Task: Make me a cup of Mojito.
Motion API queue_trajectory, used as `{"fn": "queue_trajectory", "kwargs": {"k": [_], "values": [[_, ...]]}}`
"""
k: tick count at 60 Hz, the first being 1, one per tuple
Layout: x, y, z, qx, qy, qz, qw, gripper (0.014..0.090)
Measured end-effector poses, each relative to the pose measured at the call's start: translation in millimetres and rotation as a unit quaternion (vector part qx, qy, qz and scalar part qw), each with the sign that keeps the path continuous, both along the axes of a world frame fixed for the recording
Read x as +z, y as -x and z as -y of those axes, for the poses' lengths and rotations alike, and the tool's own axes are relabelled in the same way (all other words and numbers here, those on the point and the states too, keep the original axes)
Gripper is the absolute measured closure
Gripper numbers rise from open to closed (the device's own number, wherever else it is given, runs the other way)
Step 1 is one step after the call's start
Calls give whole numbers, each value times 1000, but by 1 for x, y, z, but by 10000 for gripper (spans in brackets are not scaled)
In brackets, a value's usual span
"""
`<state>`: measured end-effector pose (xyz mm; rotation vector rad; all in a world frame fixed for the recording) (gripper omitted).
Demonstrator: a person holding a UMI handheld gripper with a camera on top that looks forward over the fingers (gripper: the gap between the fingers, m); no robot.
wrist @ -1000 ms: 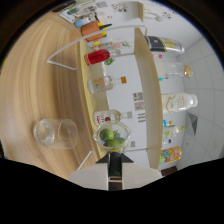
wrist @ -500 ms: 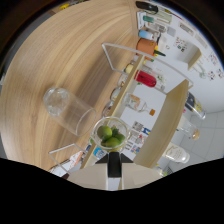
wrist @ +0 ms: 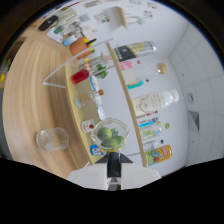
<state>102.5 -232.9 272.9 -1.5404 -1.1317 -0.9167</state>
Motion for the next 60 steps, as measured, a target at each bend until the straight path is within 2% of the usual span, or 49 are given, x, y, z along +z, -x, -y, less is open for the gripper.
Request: {"fn": "queue_trajectory", "kwargs": {"k": [8,16,24,43,55,60], "values": [[18,-23,13,-44,-3,-201,979,887],[5,-49,28,-76,33,-398,914,886],[-44,-88,33,-121,75,-494,858,887],[-203,-157,30,-237,179,-586,754,888],[-257,-166,34,-265,218,-583,737,887],[-265,-167,31,-259,214,-583,740,882]]}}
